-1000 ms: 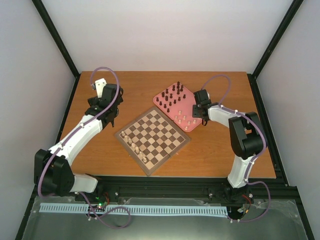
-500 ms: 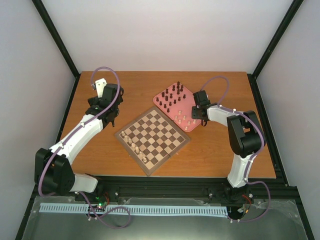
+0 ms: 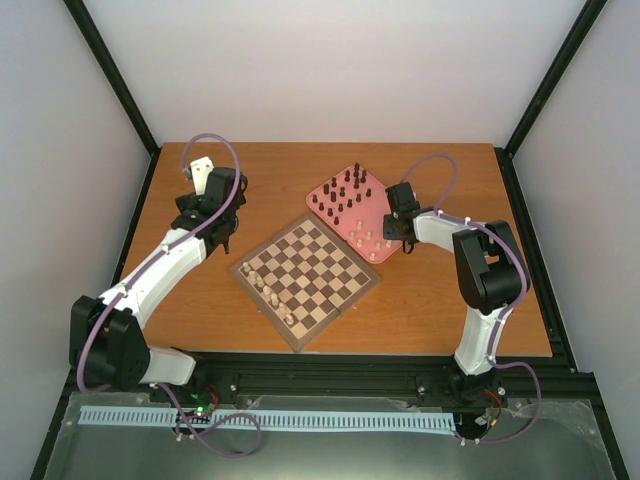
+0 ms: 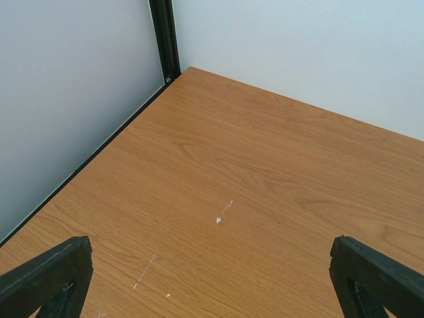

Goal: Set up the chess pieces on the board
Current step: Pick up the chess piece from the storage box.

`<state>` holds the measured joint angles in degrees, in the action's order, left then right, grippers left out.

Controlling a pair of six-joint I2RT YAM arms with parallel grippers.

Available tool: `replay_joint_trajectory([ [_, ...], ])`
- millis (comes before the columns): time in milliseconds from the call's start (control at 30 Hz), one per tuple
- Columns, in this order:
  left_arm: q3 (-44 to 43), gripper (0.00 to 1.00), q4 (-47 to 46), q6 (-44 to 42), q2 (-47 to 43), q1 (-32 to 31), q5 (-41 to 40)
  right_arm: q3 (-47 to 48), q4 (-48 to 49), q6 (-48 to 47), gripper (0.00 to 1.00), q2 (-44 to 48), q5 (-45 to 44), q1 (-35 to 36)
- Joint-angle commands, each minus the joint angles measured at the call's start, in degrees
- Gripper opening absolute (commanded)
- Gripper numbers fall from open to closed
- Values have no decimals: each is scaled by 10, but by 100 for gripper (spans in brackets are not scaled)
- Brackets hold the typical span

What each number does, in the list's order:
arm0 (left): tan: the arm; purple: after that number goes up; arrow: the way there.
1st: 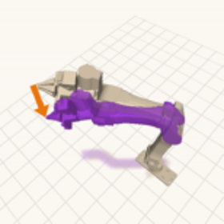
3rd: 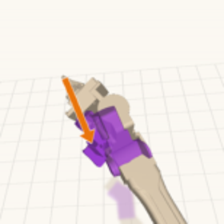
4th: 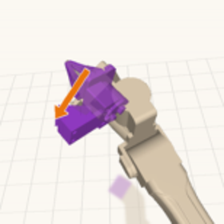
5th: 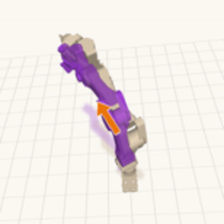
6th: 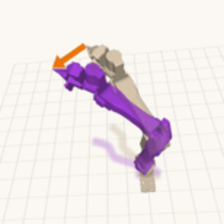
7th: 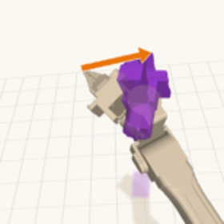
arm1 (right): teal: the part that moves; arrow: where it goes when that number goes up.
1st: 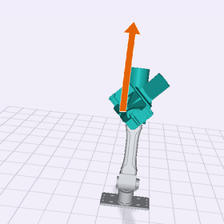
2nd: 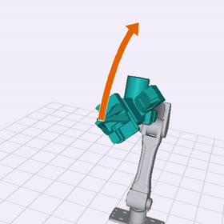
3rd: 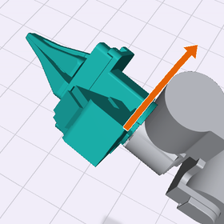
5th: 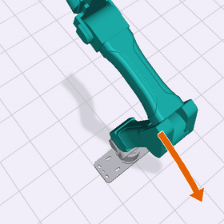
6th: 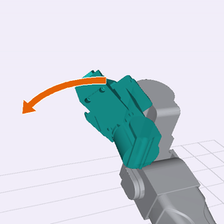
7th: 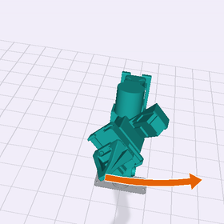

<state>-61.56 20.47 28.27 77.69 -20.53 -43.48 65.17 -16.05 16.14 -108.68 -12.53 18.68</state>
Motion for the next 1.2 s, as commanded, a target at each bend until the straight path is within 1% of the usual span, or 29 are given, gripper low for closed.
replay_joint_trajectory([
  [0,-24,100,0,-5,6,-2,-11,-5,3,5,32,0,5,0],
  [233,-24,100,0,-5,4,-2,-12,-6,3,6,23,5,11,0],
  [367,-24,100,0,-4,5,-3,-14,-10,7,5,16,8,12,0],
  [567,-24,100,0,-4,7,-3,-16,-22,29,2,11,34,0,2],
  [700,-25,100,0,-4,8,-3,-16,-28,38,-5,10,64,-11,16],
  [1000,-26,100,0,-3,9,-3,-16,-30,6,-10,10,136,-34,73],
  [1167,-29,100,3,-3,9,-3,-17,-39,-1,-5,10,170,-44,174],
])
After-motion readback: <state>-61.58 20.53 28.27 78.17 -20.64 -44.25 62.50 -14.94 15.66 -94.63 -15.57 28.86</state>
